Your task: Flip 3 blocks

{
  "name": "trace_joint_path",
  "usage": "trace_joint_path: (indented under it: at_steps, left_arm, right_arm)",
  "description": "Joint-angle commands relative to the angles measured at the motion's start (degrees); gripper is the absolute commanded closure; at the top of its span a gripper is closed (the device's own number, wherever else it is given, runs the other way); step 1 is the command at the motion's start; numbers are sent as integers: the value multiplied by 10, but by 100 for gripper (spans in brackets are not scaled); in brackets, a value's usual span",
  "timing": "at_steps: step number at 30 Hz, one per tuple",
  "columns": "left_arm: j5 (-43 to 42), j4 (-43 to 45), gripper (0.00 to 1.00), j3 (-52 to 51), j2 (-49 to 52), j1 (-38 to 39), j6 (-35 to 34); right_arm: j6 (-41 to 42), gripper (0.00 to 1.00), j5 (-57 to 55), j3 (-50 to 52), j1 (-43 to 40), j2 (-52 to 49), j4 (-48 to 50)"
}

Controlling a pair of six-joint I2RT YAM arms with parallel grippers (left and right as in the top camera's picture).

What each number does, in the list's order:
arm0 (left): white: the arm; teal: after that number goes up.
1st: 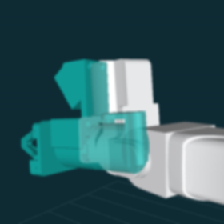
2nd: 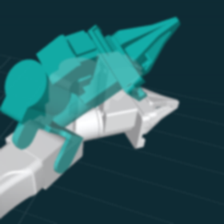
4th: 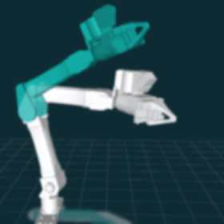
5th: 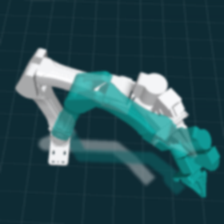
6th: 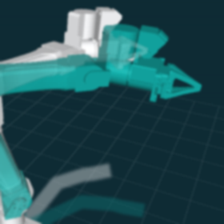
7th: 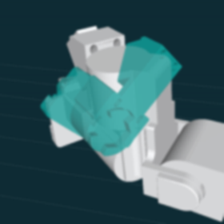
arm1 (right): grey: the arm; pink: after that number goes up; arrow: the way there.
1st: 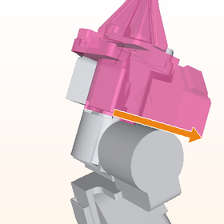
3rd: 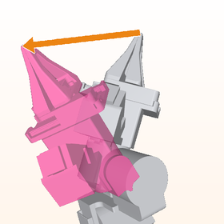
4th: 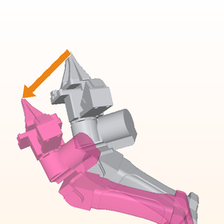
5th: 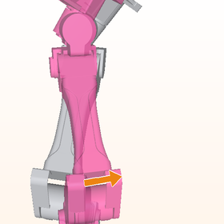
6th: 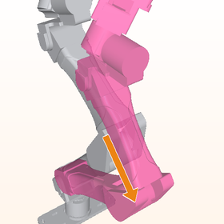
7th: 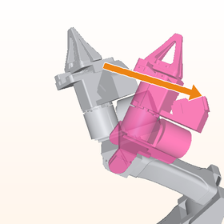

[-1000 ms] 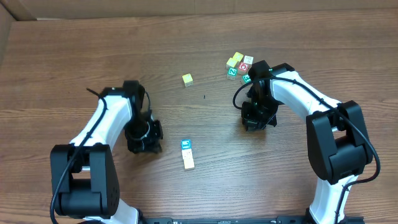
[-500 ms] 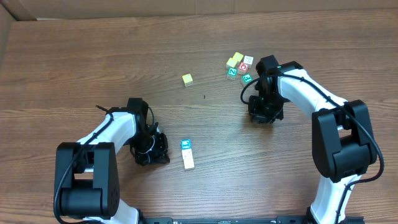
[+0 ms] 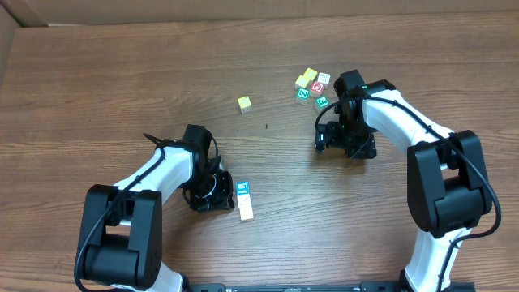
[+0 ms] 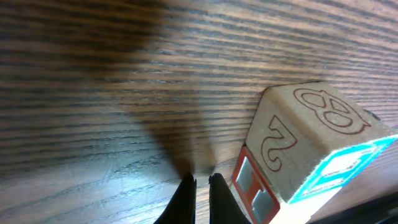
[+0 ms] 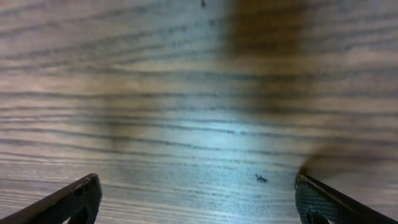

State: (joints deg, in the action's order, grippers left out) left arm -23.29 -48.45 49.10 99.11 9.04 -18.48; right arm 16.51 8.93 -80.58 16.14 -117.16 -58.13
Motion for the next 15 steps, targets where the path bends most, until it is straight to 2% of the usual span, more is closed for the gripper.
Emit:
trace_joint_path:
  at_steps: [1, 9, 15]
  left_arm:
    - [7, 15, 96, -5, 10, 5, -9]
    - [-2, 32, 96, -5, 10, 5, -12]
    - [-8, 34, 96, -5, 10, 5, -13]
  right_arm:
    - [-1, 0, -3, 0, -2, 2, 30]
    - [-1, 0, -3, 0, -2, 2, 109]
    - [-1, 0, -3, 0, -2, 2, 133]
